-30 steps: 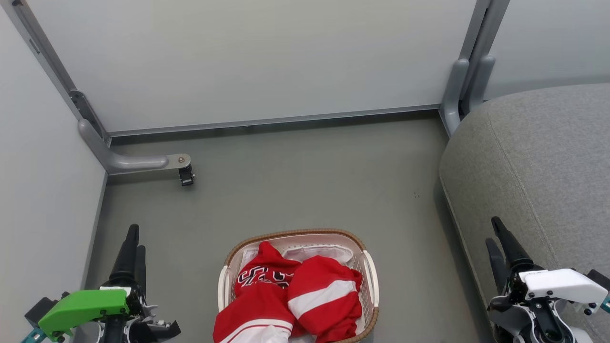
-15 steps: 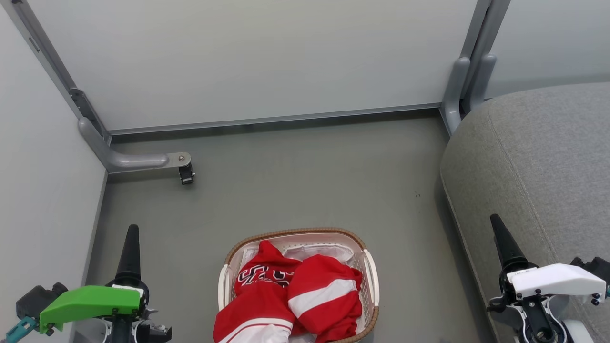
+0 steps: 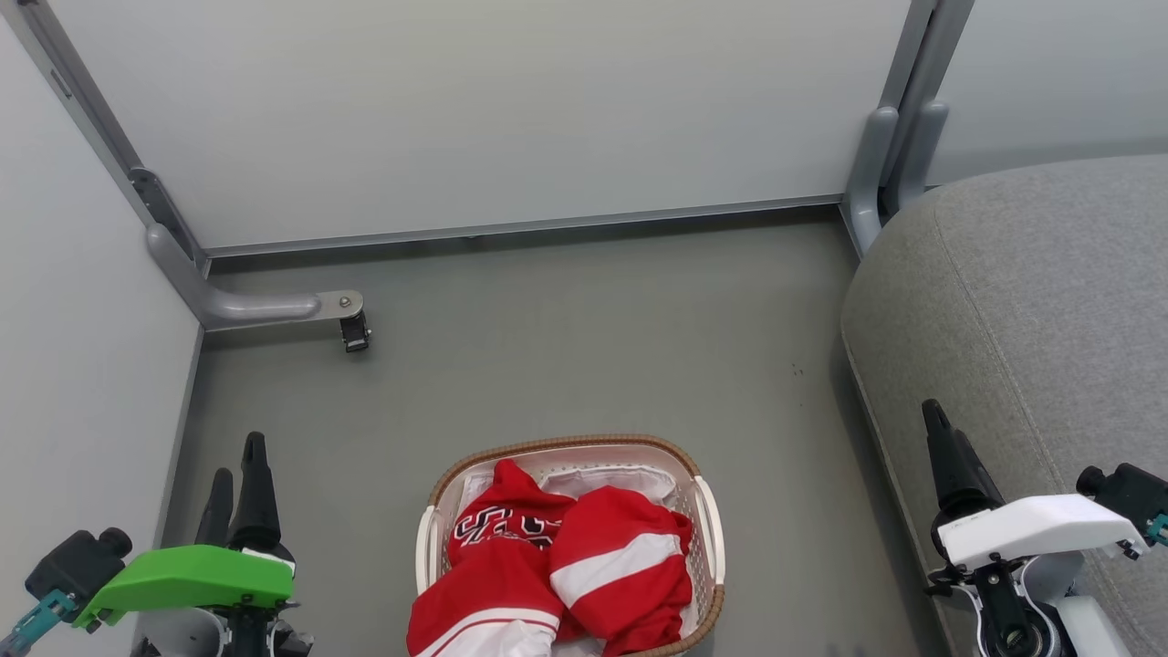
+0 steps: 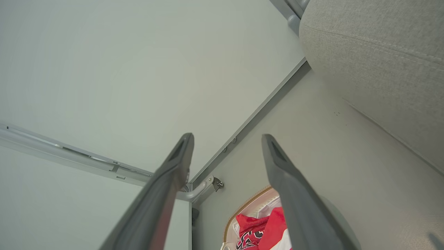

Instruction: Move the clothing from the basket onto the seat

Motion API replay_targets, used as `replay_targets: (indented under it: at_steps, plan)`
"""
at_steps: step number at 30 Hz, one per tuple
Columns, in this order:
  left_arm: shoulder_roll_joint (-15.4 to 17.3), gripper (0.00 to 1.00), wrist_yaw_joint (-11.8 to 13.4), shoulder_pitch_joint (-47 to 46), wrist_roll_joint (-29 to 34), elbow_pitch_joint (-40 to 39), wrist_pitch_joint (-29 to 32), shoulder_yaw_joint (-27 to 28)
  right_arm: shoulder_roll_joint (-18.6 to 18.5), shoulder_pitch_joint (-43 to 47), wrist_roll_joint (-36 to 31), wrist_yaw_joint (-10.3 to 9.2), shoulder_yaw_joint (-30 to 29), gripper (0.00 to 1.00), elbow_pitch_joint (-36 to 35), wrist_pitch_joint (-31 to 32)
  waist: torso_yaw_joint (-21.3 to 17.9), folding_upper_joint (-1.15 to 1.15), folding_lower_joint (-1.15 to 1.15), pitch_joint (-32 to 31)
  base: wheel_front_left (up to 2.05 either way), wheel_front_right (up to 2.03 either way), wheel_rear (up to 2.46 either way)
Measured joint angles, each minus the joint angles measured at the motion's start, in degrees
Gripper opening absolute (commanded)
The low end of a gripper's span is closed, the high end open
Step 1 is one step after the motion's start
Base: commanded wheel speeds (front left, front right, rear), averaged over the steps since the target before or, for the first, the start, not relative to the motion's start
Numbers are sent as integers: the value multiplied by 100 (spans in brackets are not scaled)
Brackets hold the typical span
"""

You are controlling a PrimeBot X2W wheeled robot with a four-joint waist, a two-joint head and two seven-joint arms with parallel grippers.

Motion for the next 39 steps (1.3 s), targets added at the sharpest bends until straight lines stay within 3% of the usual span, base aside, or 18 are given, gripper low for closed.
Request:
replay_targets:
  at_steps: [23,39]
  plan:
    - [2,100,2,61,2015,123,-413,-81,-41,-42,-1830,1,263,100,132,-424,-15,0,0,-5,0,0,0]
    - [148,100,54,98,3066,243,-659,-376,-57,-108,-3200,1,405,100,346,-655,-10,0,0,28,0,0,0]
